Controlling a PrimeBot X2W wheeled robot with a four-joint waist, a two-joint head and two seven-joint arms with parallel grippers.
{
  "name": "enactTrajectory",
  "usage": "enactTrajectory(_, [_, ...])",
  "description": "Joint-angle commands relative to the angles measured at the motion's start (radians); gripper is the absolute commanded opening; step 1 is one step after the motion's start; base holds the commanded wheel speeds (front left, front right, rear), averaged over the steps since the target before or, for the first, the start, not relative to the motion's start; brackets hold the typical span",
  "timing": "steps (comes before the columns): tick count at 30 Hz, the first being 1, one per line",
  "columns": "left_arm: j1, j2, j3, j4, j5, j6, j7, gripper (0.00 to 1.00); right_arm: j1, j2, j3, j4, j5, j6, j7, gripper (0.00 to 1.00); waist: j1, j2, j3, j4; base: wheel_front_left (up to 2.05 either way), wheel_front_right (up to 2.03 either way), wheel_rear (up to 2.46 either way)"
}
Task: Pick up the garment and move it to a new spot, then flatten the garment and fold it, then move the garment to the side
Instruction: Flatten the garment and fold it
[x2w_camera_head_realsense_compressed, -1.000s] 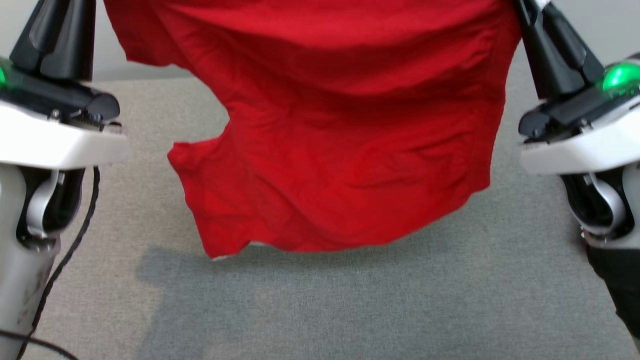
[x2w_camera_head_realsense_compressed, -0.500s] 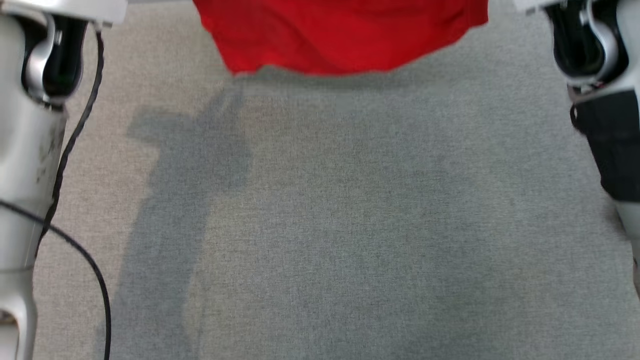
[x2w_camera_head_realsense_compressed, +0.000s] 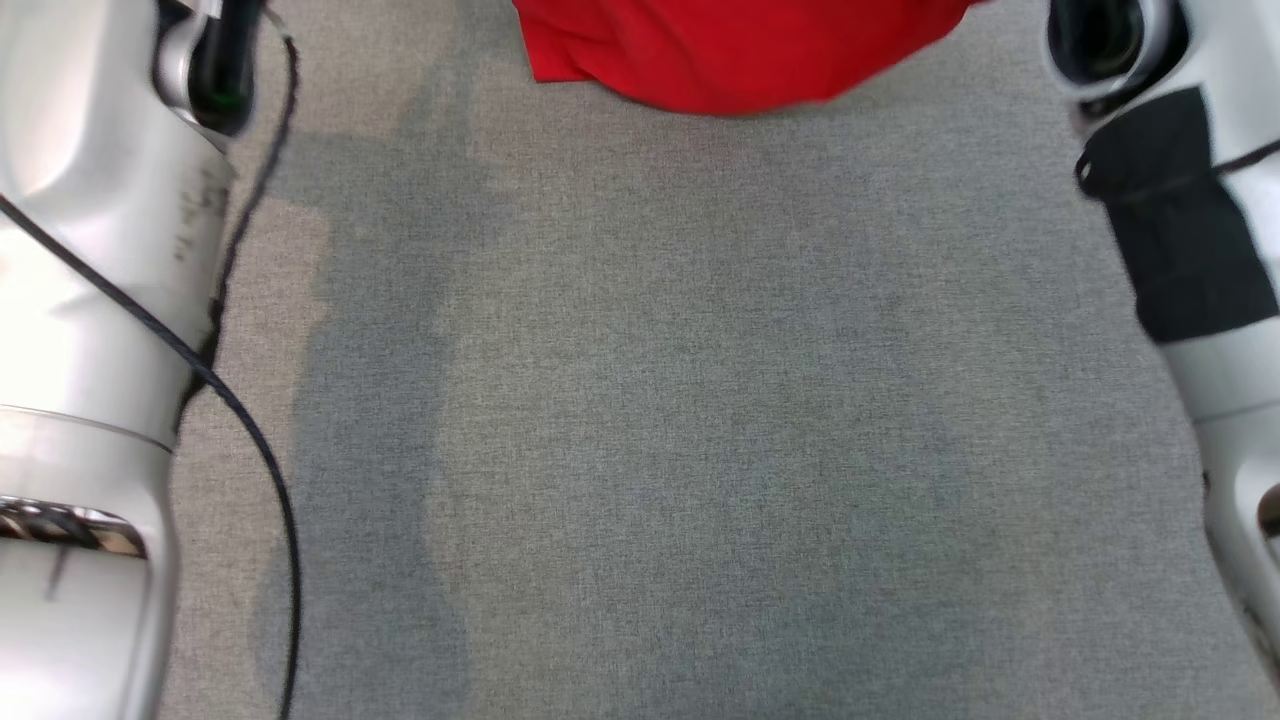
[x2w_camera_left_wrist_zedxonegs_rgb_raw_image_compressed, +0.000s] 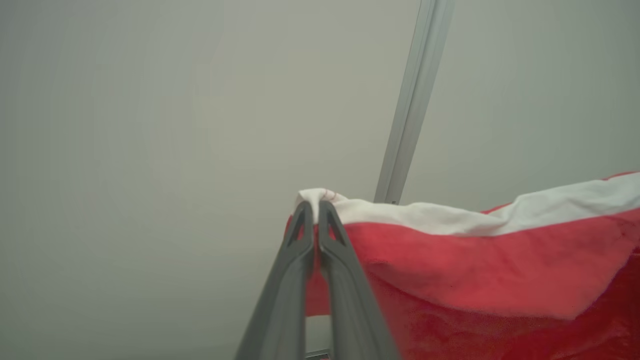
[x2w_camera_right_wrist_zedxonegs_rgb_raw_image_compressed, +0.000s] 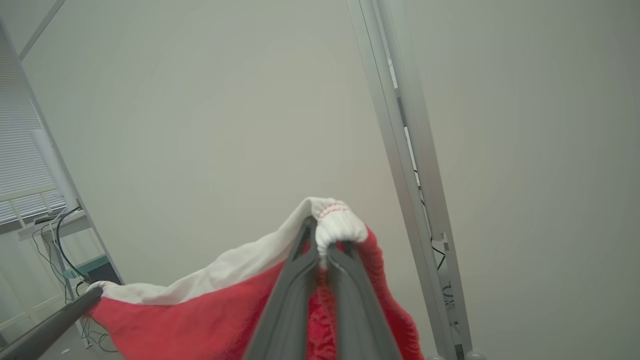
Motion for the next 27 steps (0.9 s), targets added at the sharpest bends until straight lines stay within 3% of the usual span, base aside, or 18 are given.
enactTrajectory(1, [0.018,-0.015,-0.012,0.010,-0.023,-0.001,-0.004,0.00,0.038,0.000,0.012,0.008,0.000,0.000,-0.005,0.00,0.0000,0.0000,0.008,0.001,0.00,0.00,0.00])
enactTrajectory(10, [0.301,-0.031,-0.042,-0.075,-0.128,-0.002,-0.005,0.00,0.332,-0.052,0.118,-0.112,0.062,0.000,-0.004,0.00,0.0000,0.0000,0.004,0.015,0.00,0.00,0.00])
enactTrajectory(19, [0.699,-0.001,0.059,-0.338,-0.030,-0.002,-0.005,0.00,0.750,-0.125,0.191,-0.359,0.118,0.000,-0.004,0.00,0.0000,0.0000,-0.092,0.038,0.00,0.00,0.00])
enactTrajectory(27, [0.953,0.050,0.088,-0.510,-0.002,-0.002,-0.005,0.00,1.002,-0.172,0.204,-0.484,0.108,0.000,-0.004,0.00,0.0000,0.0000,-0.174,0.039,0.00,0.00,0.00])
